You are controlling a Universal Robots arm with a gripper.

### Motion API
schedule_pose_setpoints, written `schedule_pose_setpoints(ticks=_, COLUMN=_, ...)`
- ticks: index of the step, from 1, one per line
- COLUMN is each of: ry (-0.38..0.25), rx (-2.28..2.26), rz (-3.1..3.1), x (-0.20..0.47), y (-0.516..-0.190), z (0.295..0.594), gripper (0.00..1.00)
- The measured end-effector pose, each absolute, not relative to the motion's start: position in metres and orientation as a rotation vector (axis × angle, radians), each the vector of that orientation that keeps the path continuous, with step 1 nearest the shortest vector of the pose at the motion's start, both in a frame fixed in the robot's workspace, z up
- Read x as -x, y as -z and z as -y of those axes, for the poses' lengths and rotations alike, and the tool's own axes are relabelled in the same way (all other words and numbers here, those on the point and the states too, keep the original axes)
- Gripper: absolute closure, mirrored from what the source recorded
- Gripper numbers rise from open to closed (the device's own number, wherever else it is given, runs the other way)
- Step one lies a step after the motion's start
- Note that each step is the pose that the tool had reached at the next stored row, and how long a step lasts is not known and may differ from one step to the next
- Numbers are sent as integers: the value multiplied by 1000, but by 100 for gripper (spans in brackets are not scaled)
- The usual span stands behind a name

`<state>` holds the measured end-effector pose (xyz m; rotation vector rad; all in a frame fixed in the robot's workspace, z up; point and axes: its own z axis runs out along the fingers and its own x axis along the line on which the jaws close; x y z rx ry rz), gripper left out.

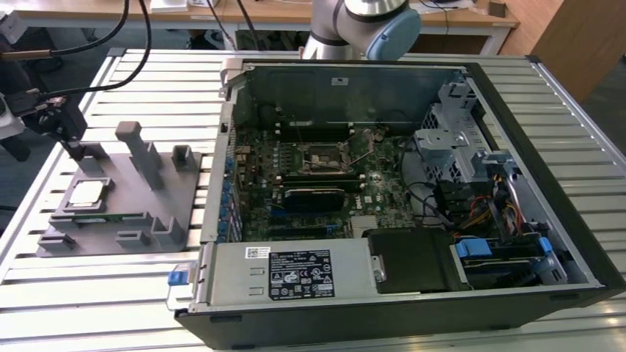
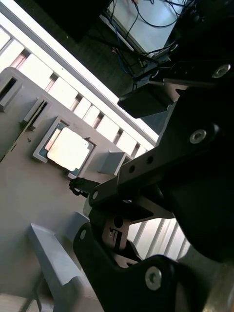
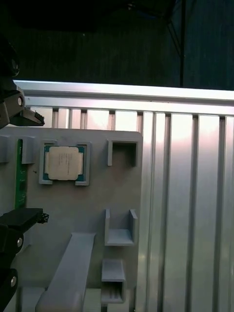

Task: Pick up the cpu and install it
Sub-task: 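Pick up the cpu and move it towards the insertion slot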

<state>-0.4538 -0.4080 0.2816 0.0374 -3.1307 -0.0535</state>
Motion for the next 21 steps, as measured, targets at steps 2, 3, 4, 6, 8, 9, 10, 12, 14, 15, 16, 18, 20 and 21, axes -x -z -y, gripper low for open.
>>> schedule_pose_setpoints(ticks=2, ry=53, rx=-38, rz=3131, x=454, y=-278, z=409, gripper=24)
schedule_pose_setpoints(ticks=3, ry=54, rx=-38, rz=3131, x=454, y=-276, z=410, gripper=24)
schedule_pose_setpoints(ticks=4, ry=54, rx=-38, rz=3131, x=454, y=-274, z=410, gripper=24)
schedule_pose_setpoints(ticks=6, ry=54, rx=-38, rz=3131, x=454, y=-271, z=410, gripper=24)
schedule_pose_setpoints(ticks=8, ry=54, rx=-42, rz=3131, x=454, y=-267, z=411, gripper=24)
schedule_pose_setpoints(ticks=9, ry=54, rx=-52, rz=3130, x=454, y=-265, z=411, gripper=24)
schedule_pose_setpoints(ticks=10, ry=54, rx=-64, rz=3130, x=454, y=-263, z=411, gripper=24)
schedule_pose_setpoints(ticks=12, ry=54, rx=-76, rz=3130, x=454, y=-261, z=411, gripper=24)
schedule_pose_setpoints(ticks=14, ry=54, rx=-76, rz=3129, x=454, y=-260, z=411, gripper=24)
schedule_pose_setpoints(ticks=15, ry=54, rx=-76, rz=3129, x=454, y=-260, z=411, gripper=24)
schedule_pose_setpoints(ticks=16, ry=54, rx=-76, rz=3129, x=454, y=-260, z=411, gripper=24)
schedule_pose_setpoints(ticks=18, ry=54, rx=-76, rz=3129, x=454, y=-260, z=411, gripper=24)
schedule_pose_setpoints(ticks=20, ry=54, rx=-76, rz=3130, x=454, y=-259, z=411, gripper=24)
schedule_pose_setpoints(ticks=21, ry=54, rx=-76, rz=3129, x=454, y=-258, z=411, gripper=24)
